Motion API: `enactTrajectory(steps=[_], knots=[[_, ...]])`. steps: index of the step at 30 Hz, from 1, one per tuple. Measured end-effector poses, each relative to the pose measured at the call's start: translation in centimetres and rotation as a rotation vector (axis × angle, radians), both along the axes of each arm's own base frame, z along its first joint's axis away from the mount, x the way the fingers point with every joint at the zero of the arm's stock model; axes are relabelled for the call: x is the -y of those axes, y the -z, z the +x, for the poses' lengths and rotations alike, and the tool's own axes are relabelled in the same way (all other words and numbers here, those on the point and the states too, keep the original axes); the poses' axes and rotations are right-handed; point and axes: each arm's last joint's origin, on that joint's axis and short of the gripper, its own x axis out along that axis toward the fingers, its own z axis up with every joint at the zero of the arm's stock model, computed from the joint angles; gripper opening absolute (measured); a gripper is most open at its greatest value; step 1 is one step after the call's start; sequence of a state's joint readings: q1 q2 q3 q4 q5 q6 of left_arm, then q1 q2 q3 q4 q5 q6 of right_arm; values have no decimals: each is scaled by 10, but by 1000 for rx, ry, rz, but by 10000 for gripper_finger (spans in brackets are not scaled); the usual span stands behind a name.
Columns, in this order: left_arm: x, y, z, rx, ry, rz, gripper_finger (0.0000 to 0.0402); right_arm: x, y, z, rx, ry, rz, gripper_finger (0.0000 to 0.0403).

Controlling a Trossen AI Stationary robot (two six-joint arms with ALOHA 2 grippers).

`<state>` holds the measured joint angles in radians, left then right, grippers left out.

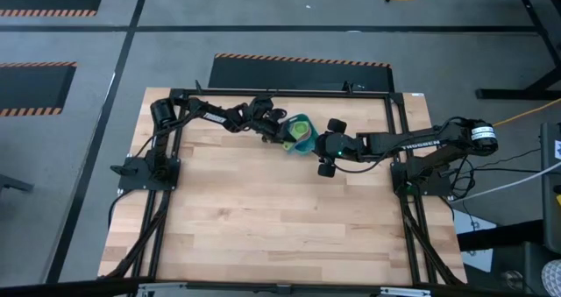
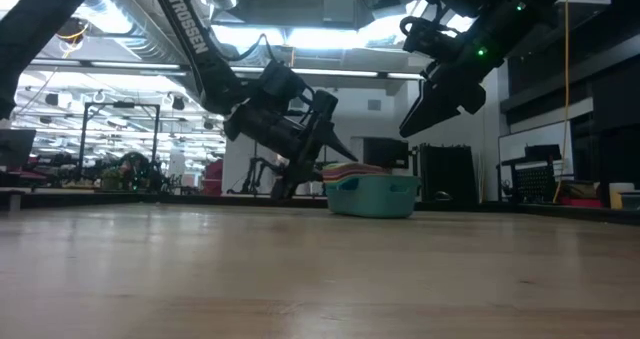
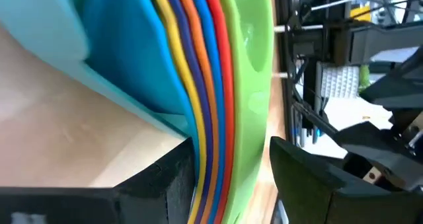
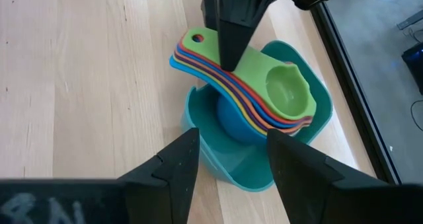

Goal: Nest measuring cups in basket
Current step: Put the nested measuring cups into the green bin

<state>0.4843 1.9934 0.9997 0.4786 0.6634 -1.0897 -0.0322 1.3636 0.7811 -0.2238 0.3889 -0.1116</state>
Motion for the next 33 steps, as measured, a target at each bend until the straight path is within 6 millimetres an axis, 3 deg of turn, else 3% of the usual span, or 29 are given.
enactTrajectory(steps=[14,24,33], knots=[[0,0,0,15,34,35,182,0,0,0,1,0,0,182],[1,0,0,13,38,30,233,0,0,0,1,1,0,182],[-2,5,-5,-35,33,6,235,0,0,0,1,2,2,182]])
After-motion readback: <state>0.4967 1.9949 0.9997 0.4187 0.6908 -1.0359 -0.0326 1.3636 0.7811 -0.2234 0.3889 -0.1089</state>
